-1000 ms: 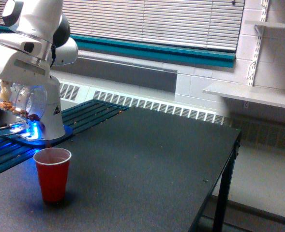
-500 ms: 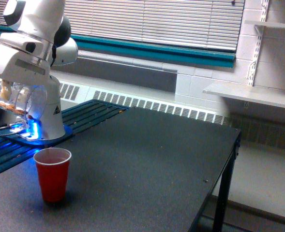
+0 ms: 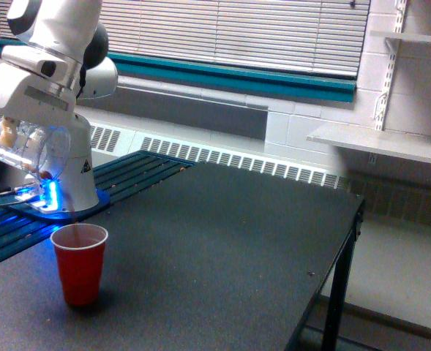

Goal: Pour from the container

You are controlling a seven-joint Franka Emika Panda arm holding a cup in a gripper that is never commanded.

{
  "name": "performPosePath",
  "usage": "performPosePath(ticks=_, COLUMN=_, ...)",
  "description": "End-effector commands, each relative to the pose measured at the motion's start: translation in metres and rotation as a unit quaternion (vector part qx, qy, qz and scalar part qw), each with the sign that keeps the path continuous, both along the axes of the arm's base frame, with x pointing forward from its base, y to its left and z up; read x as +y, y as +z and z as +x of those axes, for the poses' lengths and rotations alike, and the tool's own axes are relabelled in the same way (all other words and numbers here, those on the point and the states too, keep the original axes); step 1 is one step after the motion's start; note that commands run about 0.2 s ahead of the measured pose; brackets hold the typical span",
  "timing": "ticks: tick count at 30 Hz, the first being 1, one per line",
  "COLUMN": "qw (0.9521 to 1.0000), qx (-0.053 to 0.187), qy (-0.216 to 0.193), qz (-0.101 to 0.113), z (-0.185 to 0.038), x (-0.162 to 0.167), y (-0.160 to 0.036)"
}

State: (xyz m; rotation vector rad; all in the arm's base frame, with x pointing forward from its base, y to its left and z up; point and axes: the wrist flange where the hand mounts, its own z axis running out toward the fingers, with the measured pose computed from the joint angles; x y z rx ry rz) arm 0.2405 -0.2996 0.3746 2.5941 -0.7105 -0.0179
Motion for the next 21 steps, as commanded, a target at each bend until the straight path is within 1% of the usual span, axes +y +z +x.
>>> performPosePath(ticks=1, qw=0.9999, qx=0.004, qy=0.002, qz=-0.009, z=0.002, x=0.0007, y=0.007)
performPosePath(ticks=6, qw=0.9999, qx=0.009, qy=0.001, qz=-0.011, z=0.0021, x=0.0015, y=0.0093)
performPosePath(ticks=21, qw=0.9999, qx=0.005, qy=-0.002, qz=-0.009, z=0.0012, x=0.0035, y=0.0077)
